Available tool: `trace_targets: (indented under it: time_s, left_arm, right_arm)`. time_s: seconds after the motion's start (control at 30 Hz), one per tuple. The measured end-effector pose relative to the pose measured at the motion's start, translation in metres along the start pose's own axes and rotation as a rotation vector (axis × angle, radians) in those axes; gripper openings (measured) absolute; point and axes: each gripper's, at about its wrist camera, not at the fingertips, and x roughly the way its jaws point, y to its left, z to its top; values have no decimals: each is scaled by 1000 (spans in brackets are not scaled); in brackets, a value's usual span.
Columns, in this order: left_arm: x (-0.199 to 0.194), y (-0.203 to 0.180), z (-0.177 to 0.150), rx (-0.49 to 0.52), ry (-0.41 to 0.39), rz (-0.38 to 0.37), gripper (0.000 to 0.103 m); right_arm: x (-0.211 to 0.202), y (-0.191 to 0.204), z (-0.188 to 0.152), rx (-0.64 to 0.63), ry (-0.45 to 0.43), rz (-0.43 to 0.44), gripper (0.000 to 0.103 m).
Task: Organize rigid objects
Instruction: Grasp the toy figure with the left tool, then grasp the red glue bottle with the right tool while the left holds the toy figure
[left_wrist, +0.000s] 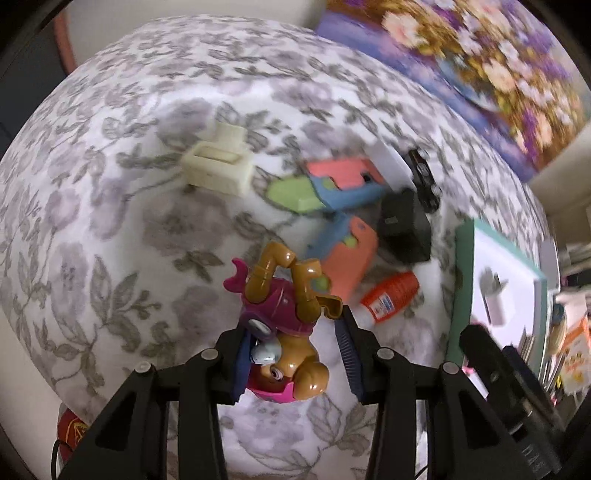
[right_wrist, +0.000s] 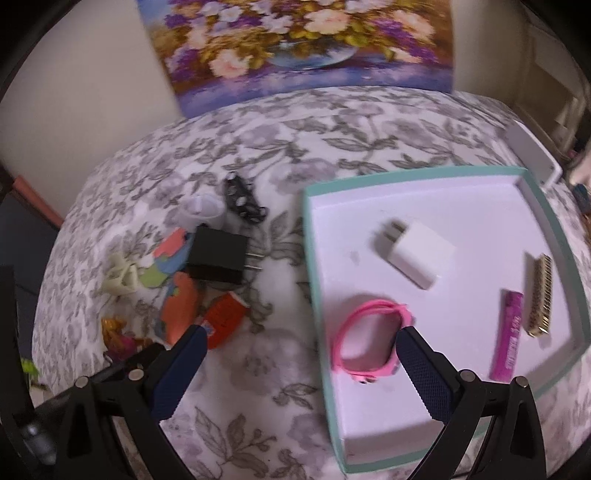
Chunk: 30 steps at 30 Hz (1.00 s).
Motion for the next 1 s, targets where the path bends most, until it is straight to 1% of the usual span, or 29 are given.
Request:
trace_targets:
  time_s: [0.07, 0.23, 0.37, 0.5, 0.6, 0.7, 0.77, 0.87, 1.0]
  left_arm:
    - [-1, 8, -2, -27, -5, 2, 44]
    - [2, 21, -3, -71, 14, 14, 44]
    - [4, 31, -3, -112, 12, 26, 44]
    - [8, 36, -2, -154, 11, 29, 44]
    - [11, 37, -2, -163, 23, 23, 44]
    - [11, 39, -4, -164, 34, 15, 44]
    - [11, 40, -4, -172, 33, 15, 44]
    - [8, 45, -5, -186, 28, 15, 44]
    - [7, 50, -6, -204, 31, 13, 44]
  right_arm:
    - [2, 6, 0, -27, 4, 20, 103]
    - [18, 20, -3, -99, 58, 69, 103]
    - [23, 28, -5, -159, 58, 57, 103]
    - [29, 34, -6, -217, 73, 63, 103]
    - [34, 39, -8, -254, 87, 61, 103]
    - [37, 44, -8, -290, 88, 36, 103]
    - [33, 46, -8, -308, 70, 28, 103]
    - [23, 54, -6, -335, 30, 47, 103]
    - [31, 62, -11, -381, 66, 49, 103]
